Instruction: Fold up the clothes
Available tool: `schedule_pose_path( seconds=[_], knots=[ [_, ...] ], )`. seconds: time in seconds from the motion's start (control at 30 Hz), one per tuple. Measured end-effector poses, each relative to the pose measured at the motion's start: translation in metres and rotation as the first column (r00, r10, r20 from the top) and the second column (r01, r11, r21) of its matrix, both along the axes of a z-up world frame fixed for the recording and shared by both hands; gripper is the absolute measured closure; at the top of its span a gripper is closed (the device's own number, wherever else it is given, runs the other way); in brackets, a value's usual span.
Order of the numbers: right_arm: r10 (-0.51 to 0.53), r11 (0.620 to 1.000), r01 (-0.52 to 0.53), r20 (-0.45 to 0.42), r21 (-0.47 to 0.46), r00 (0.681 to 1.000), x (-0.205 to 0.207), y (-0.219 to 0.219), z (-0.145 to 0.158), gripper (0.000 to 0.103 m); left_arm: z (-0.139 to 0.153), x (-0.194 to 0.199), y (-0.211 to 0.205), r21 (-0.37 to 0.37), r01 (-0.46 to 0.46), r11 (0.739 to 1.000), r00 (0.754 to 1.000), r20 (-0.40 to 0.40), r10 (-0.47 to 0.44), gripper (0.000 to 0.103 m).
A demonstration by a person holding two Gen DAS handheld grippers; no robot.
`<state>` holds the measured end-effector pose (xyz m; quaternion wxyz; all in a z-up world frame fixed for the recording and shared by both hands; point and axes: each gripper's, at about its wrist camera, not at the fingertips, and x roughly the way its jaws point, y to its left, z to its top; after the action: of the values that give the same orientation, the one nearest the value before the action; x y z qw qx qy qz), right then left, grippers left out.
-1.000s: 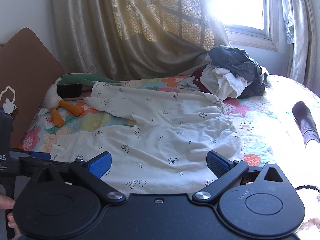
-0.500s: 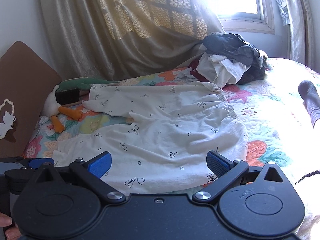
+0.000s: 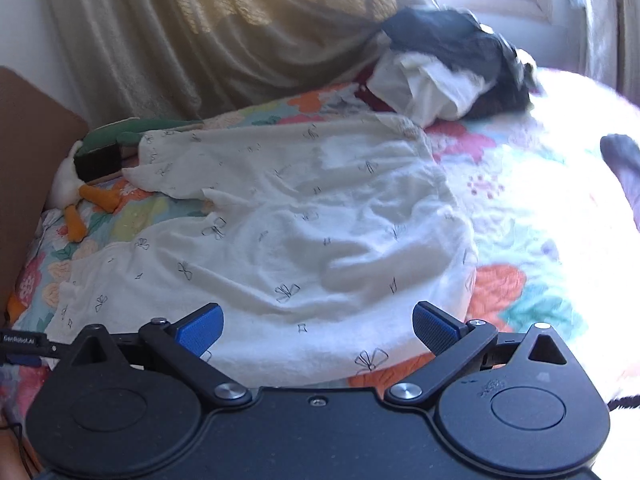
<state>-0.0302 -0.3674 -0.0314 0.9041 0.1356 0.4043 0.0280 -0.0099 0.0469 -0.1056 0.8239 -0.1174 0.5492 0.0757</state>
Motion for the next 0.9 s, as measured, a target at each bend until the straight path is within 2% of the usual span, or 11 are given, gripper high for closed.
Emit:
schedule_pose_path(
  seconds=[0.1, 0.23, 0.33, 0.43, 0.5, 0.57, 0.63, 0.73, 0.8, 0.87, 0.9],
  knots=[
    [-0.046, 0.994, 0.051, -0.053, 0.095, 0.998, 0.004, -0.015, -0.014, 0.007, -0.011, 0.001, 0.010, -0.014, -0.051, 0.999, 0.999, -0.019, 0.050, 0.001],
    [-0.042, 0.998, 0.046, -0.076, 0.047, 0.996, 0.006, -0.010, -0.020, 0.007, -0.009, 0.002, 0.010, 0.054, -0.079, 0.995, 0.997, 0.030, 0.077, 0.001],
    [-0.086, 0.995, 0.090, -0.084, 0.044, 0.993, 0.002, -0.018, -0.027, 0.007, -0.012, 0.009, 0.013, 0.108, -0.048, 0.993, 0.999, 0.020, 0.046, 0.001],
    [-0.154, 0.977, 0.171, -0.127, 0.128, 0.980, -0.006, -0.030, -0.041, 0.007, -0.013, 0.008, 0.022, 0.067, -0.047, 0.997, 0.999, 0.028, 0.046, 0.003],
    [-0.125, 0.979, 0.142, -0.120, 0.146, 0.985, -0.005, -0.030, -0.044, 0.007, -0.009, 0.004, 0.022, 0.044, -0.035, 0.998, 0.998, 0.053, 0.033, 0.013],
    [-0.095, 0.989, 0.104, -0.085, 0.107, 0.992, 0.002, -0.025, -0.045, 0.007, -0.008, 0.003, 0.020, 0.029, -0.004, 1.000, 0.998, 0.058, 0.002, 0.052],
    [-0.077, 0.993, 0.084, -0.079, 0.088, 0.994, 0.012, -0.022, -0.049, 0.010, -0.012, 0.003, 0.017, 0.038, -0.004, 0.999, 0.998, 0.063, 0.001, 0.058],
    [-0.065, 0.987, 0.078, -0.097, 0.138, 0.993, 0.024, -0.025, -0.058, 0.036, -0.012, 0.003, 0.020, 0.022, -0.025, 0.999, 0.997, 0.076, 0.023, 0.065],
    [-0.054, 0.983, 0.070, -0.099, 0.171, 0.994, 0.025, -0.026, -0.062, 0.074, -0.013, 0.002, 0.025, -0.001, -0.041, 0.999, 0.995, 0.090, 0.041, 0.071],
    [-0.040, 0.985, 0.054, -0.088, 0.164, 0.995, 0.023, -0.025, -0.062, 0.092, -0.013, 0.001, 0.028, 0.003, -0.063, 0.998, 0.993, 0.101, 0.063, 0.096],
    [-0.036, 0.987, 0.047, -0.073, 0.156, 0.997, 0.022, -0.024, -0.060, 0.094, -0.012, 0.000, 0.028, 0.010, -0.069, 0.998, 0.992, 0.105, 0.067, 0.097]
  ],
)
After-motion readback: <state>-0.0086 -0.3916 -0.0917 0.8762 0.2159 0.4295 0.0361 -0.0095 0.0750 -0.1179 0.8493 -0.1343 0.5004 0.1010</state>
